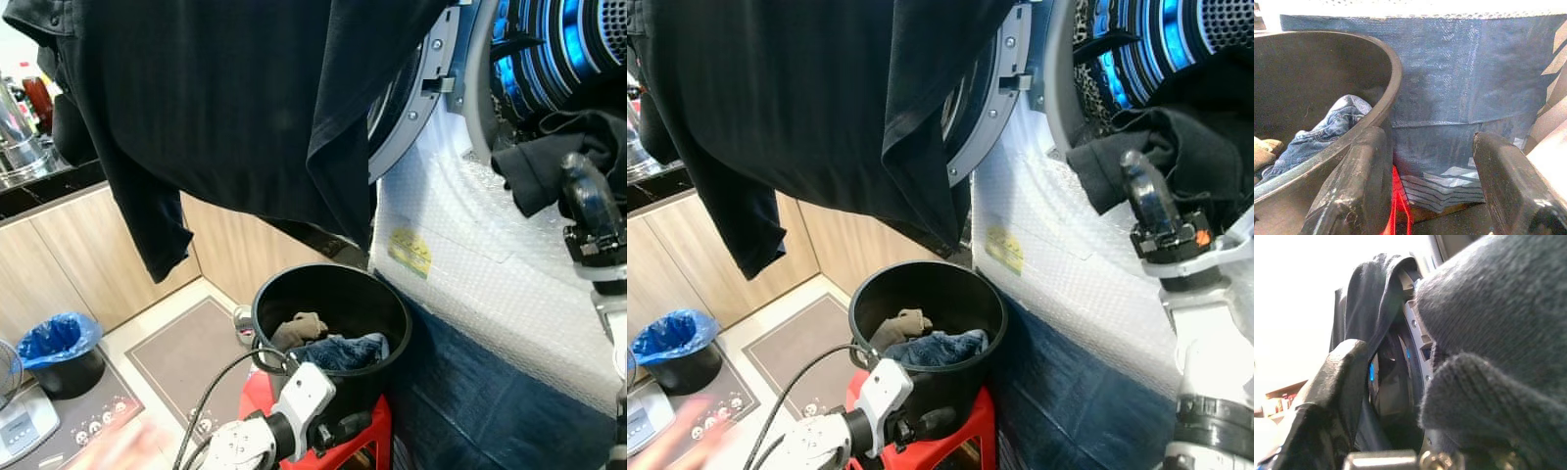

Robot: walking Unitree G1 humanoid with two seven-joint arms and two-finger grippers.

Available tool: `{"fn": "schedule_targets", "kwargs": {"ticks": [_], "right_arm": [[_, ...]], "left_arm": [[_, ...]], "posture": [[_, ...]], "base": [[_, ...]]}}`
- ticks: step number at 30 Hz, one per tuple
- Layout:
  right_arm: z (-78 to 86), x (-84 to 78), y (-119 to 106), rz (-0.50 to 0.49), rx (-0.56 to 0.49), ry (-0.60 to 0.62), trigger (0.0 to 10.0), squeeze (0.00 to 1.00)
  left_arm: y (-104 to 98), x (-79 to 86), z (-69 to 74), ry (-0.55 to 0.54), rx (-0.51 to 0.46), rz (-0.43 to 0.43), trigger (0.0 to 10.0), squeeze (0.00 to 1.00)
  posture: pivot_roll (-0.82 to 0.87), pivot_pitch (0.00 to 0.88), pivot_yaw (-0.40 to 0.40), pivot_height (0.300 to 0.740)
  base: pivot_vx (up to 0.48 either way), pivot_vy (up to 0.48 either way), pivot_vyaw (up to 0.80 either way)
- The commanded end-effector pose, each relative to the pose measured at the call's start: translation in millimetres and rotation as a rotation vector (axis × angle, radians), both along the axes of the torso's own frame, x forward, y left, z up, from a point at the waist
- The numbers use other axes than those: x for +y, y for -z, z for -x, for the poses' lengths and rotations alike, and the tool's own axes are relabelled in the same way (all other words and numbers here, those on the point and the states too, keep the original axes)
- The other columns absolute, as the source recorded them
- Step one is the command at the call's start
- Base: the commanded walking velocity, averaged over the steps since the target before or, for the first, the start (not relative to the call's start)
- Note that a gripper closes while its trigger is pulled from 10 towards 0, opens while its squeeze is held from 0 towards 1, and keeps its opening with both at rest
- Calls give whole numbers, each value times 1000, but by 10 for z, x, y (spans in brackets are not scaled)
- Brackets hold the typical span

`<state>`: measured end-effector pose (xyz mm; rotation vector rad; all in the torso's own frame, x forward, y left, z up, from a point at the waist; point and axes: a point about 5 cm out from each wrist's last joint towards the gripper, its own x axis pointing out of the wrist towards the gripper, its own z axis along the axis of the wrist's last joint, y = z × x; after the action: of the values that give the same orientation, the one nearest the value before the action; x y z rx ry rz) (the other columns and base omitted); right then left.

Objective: Clothes washing

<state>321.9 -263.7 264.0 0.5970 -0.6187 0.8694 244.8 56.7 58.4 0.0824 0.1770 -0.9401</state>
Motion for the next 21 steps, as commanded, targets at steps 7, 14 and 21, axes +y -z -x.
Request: {"fn": "schedule_targets", "kwargs": {"ticks": [7, 14, 21], "right_arm": [[-174, -15, -280, 79, -19, 24, 10000, 0], [-342, -43, -481, 106, 17, 105, 10000, 0], [-546, -134, -740, 102, 128, 328, 10000, 0]], "left_arm": [[-21, 8, -35, -19, -15, -13, 10000, 0], [-25, 4, -48, -33, -15, -7, 10000, 0], [-31, -8, -62, -35, -19, -4, 10000, 0]], "posture": [[-91, 0, 17, 740], [-89, 0, 12, 740], [-92, 0, 13, 740]], "base": [[0, 0, 0], [0, 0, 0], [0, 0, 0]]}}
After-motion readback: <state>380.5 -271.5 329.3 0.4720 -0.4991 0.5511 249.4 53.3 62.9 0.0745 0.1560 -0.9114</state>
